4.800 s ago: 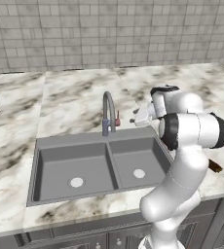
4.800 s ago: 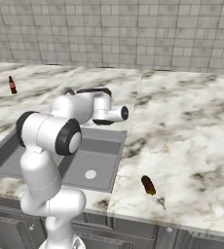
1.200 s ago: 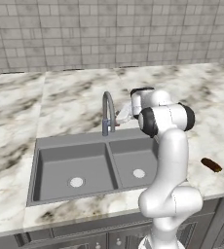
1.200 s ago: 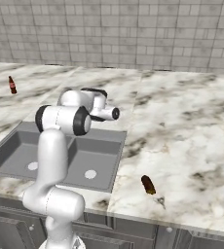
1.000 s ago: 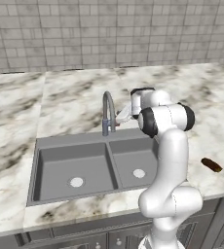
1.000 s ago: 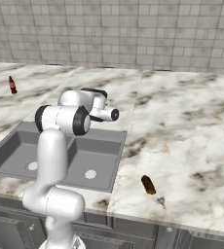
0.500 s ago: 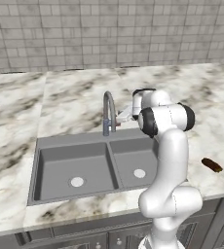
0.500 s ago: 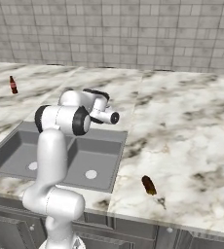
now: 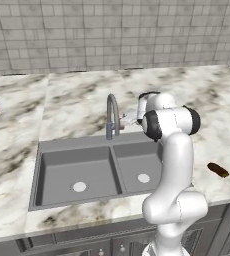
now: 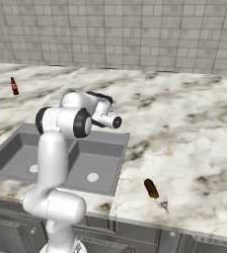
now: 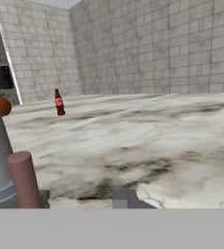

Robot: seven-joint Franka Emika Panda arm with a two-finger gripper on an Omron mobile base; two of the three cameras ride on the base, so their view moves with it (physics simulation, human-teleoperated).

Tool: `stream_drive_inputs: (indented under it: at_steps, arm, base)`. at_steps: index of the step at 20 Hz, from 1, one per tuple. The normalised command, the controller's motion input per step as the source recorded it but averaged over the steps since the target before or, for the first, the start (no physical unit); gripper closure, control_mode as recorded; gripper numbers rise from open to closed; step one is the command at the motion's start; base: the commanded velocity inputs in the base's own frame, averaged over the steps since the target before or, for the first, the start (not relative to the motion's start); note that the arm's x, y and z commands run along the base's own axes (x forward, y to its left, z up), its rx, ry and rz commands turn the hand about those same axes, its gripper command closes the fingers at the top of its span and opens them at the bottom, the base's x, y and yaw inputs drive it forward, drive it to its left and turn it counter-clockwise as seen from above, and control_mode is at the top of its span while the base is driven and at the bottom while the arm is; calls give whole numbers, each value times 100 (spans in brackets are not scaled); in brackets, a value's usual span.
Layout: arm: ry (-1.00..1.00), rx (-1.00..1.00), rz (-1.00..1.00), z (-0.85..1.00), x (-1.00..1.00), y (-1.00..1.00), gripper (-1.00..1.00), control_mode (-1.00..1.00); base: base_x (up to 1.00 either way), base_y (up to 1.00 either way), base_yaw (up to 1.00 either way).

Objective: Turn on the sink faucet. Then move the sweet potato from the counter to the sink. Turn off the sink. Move the vegetable from the sink to the pot next to the stove. Finally move the pot to the front right burner.

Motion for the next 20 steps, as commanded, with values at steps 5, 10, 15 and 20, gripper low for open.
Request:
stream_drive_inputs:
  at_steps: [5,10,15,20]
  arm:
    - [5,7,0,-65,-1,-87,100,-100]
    - [5,10,0,-67,-11,-82,100,-100]
    - [8,10,0,-73,-12,-78,100,-100]
    - [10,9,0,-79,-10,-70,100,-100]
  base:
    - [0,0,0]
    - [0,0,0]
    - [0,0,0]
    - [0,0,0]
